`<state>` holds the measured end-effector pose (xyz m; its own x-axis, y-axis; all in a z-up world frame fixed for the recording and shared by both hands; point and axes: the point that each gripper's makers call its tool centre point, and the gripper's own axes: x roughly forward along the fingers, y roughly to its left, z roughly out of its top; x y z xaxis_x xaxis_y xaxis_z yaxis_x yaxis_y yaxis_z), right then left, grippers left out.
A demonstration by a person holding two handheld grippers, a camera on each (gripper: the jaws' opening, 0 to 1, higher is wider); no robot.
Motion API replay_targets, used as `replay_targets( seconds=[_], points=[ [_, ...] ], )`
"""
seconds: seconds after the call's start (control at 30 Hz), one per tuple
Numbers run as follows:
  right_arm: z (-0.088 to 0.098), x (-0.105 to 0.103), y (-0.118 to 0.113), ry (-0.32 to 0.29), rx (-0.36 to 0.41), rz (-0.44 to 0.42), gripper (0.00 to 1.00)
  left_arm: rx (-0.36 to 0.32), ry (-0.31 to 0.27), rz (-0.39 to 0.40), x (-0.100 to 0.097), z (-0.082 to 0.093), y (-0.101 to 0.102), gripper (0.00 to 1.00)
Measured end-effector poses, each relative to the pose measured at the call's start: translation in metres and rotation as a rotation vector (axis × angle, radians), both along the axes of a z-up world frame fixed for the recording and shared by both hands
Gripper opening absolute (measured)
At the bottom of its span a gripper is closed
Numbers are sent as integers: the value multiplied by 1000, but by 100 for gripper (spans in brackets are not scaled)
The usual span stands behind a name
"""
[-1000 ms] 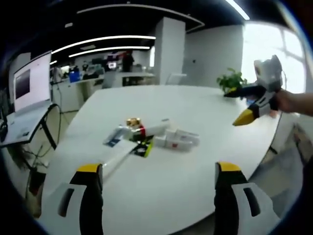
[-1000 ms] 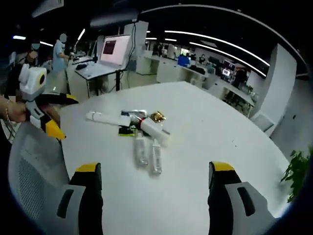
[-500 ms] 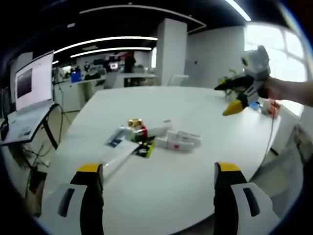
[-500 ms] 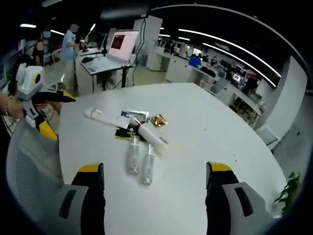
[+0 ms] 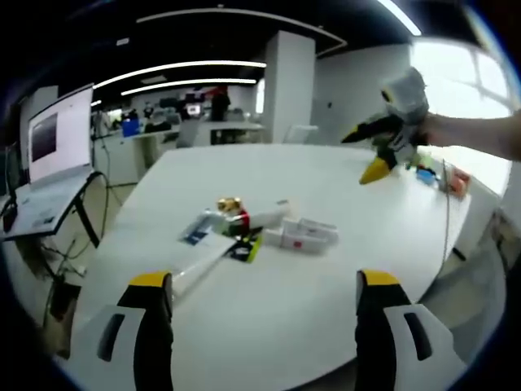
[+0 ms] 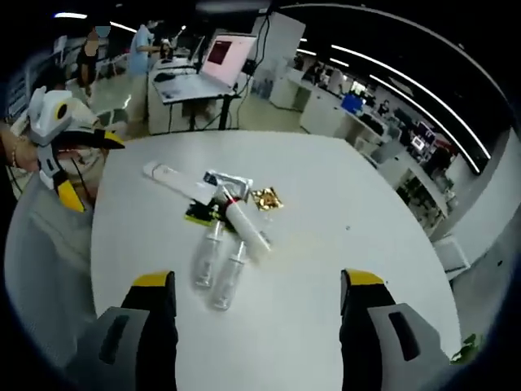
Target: Arrange the skincare products in the storage area until every visible bottle or jar stands upright without overlapping.
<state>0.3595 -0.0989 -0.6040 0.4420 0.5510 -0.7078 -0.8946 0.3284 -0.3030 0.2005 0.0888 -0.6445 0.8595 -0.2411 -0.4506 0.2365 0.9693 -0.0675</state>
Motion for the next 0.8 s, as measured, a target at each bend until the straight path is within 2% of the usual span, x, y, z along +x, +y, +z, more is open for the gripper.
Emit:
replay_targets(
  seconds=[0.27,0.53,0.8],
  points=[
    [-10,12,15,34,-85,114,80,-3,-4,2,0,1,1,85],
    [-27,26,27,78,-137,175,75,-4,2,2,0,0,1,84],
    [-46,37,46,128,-154,215,71,11,8,5,0,-3,2,83]
  ],
)
